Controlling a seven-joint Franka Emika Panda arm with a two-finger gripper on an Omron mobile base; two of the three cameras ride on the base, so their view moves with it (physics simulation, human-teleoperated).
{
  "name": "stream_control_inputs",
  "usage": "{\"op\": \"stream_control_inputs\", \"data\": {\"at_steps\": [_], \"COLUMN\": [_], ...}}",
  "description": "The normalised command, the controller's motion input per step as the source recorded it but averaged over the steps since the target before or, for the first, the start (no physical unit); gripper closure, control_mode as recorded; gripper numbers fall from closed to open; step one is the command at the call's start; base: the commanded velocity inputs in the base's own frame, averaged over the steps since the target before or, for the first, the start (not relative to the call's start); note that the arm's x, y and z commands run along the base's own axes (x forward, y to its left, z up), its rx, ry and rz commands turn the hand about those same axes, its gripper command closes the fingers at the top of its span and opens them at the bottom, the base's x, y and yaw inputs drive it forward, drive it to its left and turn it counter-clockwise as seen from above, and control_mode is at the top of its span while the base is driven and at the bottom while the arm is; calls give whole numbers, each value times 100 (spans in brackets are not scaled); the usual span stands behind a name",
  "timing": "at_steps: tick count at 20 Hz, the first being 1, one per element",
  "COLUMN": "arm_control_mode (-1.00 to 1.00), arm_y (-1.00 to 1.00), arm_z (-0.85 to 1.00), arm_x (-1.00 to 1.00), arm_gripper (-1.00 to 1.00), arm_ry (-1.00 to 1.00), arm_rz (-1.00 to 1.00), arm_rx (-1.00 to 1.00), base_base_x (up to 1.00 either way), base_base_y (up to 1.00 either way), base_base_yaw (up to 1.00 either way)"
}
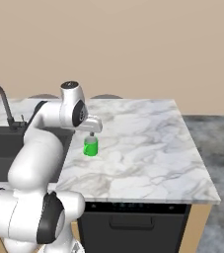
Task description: Clear the mugs and bowl far away from the sink.
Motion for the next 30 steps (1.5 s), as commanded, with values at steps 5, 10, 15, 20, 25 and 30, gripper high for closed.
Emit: {"op": "stream_control_inputs", "data": {"at_steps": [5, 10, 15, 20, 25, 30], "arm_control_mode": [-100, -100, -100, -100, -100, -100], "arm_y": [4, 19, 19, 8, 0, 0], "arm_z": [-21, -31, -25, -28, -26, -25], "arm_x": [5, 11, 11, 1, 0, 0], "arm_gripper": [-100, -100, -100, -100, -100, -100], "arm_ry": [0, 1, 0, 0, 0, 0], "arm_rz": [-1, 0, 0, -3, -7, -9], "arm_rx": [4, 0, 0, 0, 0, 0], "base_base_x": [0, 0, 0, 0, 0, 0], "base_base_y": [0, 0, 0, 0, 0, 0], "base_base_yaw": [0, 0, 0, 0, 0, 0]}}
